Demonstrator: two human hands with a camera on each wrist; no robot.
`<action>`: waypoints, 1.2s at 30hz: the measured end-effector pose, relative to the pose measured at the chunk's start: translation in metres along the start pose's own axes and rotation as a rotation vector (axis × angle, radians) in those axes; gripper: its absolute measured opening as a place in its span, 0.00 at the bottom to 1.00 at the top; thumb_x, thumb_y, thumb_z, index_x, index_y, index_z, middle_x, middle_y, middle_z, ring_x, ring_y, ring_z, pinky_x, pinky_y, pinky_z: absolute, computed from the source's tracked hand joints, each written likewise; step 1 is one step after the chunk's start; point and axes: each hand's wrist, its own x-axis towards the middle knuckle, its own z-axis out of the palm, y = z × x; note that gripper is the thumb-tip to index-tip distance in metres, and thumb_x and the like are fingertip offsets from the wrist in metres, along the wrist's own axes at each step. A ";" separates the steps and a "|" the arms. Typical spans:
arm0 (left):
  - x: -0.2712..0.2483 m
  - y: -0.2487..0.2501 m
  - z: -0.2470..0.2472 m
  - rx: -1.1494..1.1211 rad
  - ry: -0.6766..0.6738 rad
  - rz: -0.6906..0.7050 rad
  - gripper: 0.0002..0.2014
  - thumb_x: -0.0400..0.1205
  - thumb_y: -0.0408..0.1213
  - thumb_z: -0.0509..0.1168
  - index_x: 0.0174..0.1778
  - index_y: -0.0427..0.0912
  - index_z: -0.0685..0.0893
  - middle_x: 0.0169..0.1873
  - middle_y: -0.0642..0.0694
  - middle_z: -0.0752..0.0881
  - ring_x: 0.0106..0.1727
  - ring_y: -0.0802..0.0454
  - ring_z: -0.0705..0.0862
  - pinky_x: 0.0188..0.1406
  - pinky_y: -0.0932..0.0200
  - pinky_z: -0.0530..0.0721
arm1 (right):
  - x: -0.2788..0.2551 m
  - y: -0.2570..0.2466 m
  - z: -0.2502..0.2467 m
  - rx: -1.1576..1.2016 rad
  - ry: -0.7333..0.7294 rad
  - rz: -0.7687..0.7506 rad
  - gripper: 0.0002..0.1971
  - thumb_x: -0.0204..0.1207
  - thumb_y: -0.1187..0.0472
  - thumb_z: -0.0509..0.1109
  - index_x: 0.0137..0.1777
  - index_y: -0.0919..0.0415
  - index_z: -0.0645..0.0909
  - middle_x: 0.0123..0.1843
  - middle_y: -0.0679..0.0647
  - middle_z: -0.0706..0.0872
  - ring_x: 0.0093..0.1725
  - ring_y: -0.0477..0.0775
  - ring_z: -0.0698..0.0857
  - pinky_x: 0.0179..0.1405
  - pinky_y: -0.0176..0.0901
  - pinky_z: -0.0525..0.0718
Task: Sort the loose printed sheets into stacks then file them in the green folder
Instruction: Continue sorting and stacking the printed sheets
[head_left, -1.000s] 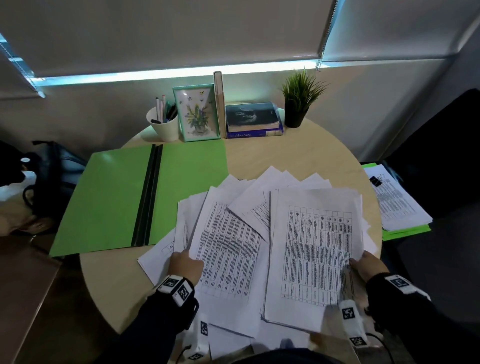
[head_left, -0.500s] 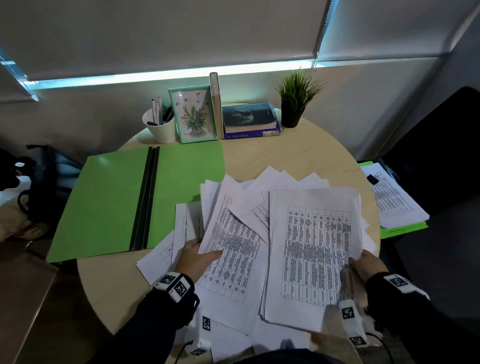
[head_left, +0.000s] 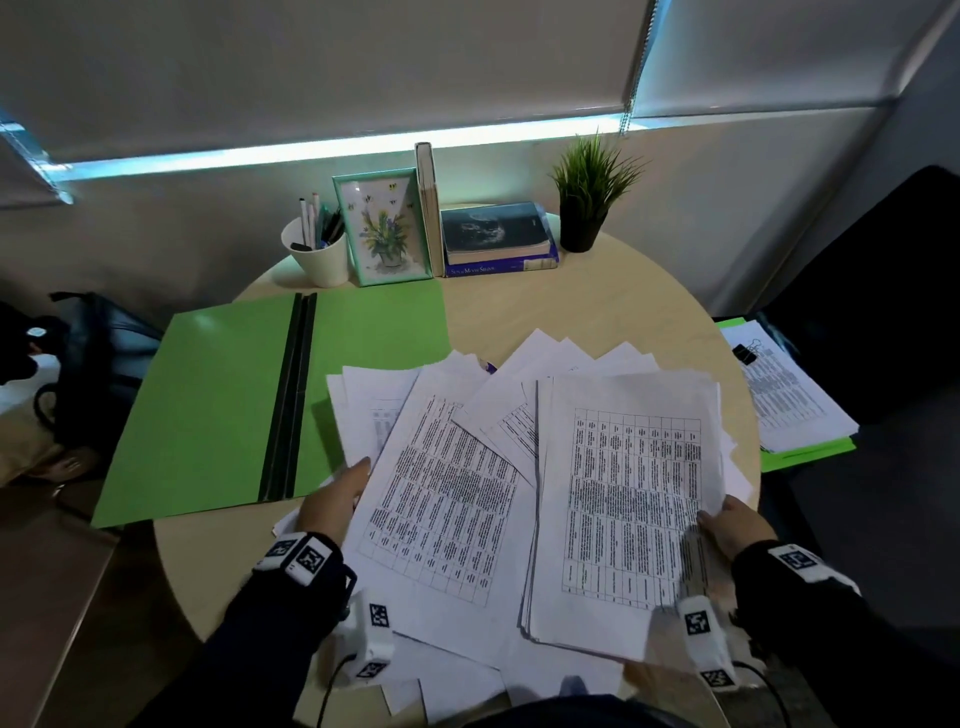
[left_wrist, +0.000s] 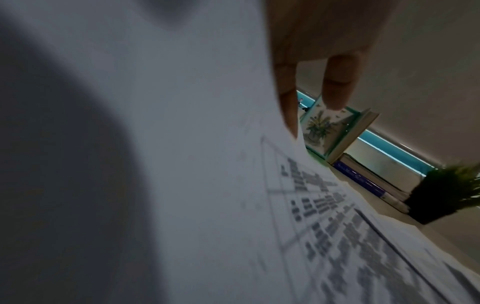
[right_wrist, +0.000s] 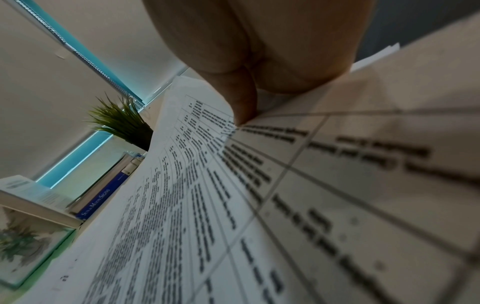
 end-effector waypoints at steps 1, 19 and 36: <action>-0.005 0.005 -0.005 0.051 0.031 0.038 0.30 0.63 0.63 0.71 0.51 0.42 0.89 0.45 0.43 0.88 0.49 0.43 0.86 0.60 0.50 0.81 | 0.000 0.000 0.000 0.001 0.000 0.002 0.21 0.81 0.61 0.62 0.68 0.76 0.71 0.71 0.72 0.76 0.70 0.68 0.76 0.65 0.48 0.73; 0.016 0.004 -0.019 0.566 0.108 0.304 0.19 0.80 0.22 0.52 0.56 0.50 0.77 0.38 0.47 0.78 0.31 0.46 0.76 0.29 0.58 0.73 | -0.001 0.000 0.001 0.025 0.000 0.013 0.21 0.81 0.61 0.62 0.69 0.75 0.71 0.70 0.72 0.76 0.69 0.68 0.76 0.65 0.47 0.73; 0.000 0.022 0.027 0.596 -0.064 0.160 0.14 0.83 0.45 0.60 0.51 0.36 0.79 0.55 0.41 0.80 0.59 0.41 0.78 0.48 0.59 0.67 | 0.001 0.001 0.003 0.035 0.010 0.013 0.20 0.81 0.61 0.62 0.68 0.76 0.72 0.68 0.74 0.77 0.68 0.70 0.77 0.65 0.49 0.74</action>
